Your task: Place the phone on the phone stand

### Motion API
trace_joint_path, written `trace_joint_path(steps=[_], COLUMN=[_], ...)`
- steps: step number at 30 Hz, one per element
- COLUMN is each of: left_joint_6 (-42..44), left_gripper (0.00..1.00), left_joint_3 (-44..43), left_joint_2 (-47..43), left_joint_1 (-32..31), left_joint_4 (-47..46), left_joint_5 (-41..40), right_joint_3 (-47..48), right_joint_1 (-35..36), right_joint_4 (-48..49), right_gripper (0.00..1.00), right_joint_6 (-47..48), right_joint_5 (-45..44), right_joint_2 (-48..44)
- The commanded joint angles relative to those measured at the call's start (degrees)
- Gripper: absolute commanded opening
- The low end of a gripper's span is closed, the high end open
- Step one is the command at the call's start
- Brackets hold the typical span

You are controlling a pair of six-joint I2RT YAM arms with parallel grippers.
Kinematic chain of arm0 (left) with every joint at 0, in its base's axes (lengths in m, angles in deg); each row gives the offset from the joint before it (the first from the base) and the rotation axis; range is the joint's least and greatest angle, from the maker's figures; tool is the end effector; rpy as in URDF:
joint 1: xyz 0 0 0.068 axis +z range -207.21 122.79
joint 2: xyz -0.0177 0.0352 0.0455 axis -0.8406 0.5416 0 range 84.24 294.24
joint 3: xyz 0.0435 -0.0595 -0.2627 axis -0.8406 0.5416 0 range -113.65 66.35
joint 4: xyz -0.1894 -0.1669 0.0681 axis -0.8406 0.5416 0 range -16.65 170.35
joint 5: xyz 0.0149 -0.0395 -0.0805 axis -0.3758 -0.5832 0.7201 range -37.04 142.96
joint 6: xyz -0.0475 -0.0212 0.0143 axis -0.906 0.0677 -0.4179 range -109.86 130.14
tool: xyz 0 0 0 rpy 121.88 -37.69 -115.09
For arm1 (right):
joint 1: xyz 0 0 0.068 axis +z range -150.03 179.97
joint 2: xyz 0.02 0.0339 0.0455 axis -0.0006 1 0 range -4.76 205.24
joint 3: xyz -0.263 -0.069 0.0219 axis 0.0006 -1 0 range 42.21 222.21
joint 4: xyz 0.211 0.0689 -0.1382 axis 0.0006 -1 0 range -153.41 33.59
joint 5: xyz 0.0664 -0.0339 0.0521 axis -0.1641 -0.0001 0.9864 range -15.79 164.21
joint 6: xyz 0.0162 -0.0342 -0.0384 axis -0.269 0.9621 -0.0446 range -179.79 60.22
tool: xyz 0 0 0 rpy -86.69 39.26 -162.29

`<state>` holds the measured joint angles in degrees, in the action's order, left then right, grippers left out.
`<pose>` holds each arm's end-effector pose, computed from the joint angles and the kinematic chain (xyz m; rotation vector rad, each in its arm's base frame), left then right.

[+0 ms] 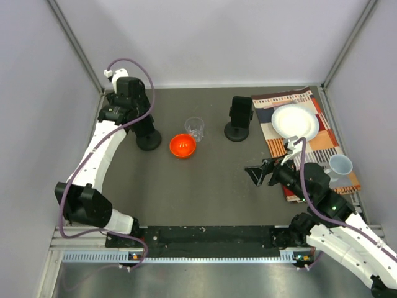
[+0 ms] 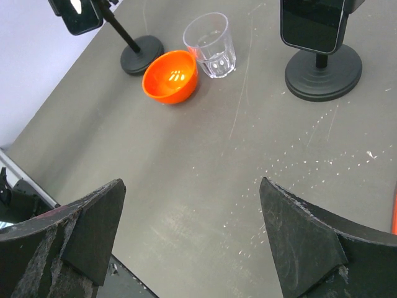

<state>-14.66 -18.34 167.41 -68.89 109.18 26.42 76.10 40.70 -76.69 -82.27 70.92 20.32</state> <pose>0.3159 -0.0490 0.3824 -0.4963 2.0424 0.1223 0.0933 0.0775 0.3004 -0.2479 1.8152 0.7398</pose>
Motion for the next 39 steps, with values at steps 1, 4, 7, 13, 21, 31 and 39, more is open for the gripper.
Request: trace_joint_path(steps=[1,4,7,13,21,31,39], left_joint_6=[2.12,2.12,1.77,1.33,2.21,2.73,1.68], left_gripper=[0.0,0.0,0.0,0.0,0.14,0.98,0.99], left_joint_3=[-3.82,-4.96,-4.96,-7.06,-11.29,-12.43,-14.2], left_joint_2=[-1.0,0.49,1.28,4.36,6.38,3.93,-3.09], left_joint_1=[2.27,3.33,4.12,5.88,6.58,6.76,6.76], left_joint_4=[-14.65,-14.39,-14.56,-13.52,-10.44,-8.77,-4.46], left_joint_5=[3.51,3.6,3.96,5.8,8.7,9.23,11.86], right_joint_3=[3.55,3.55,3.73,3.99,3.9,4.61,4.61], right_joint_1=[-0.04,0.05,-0.12,-0.04,-0.21,-0.04,-0.04], right_joint_4=[0.5,0.67,0.85,0.58,0.67,0.58,0.06], right_gripper=[0.89,0.89,0.89,0.89,0.89,0.89,0.89], right_joint_6=[1.12,1.21,1.21,1.3,0.51,0.24,-0.11], right_joint_5=[-1.37,-1.46,-1.37,-1.19,-1.02,0.04,-0.05], right_joint_2=[-0.03,0.49,0.58,0.32,0.32,0.67,-0.29])
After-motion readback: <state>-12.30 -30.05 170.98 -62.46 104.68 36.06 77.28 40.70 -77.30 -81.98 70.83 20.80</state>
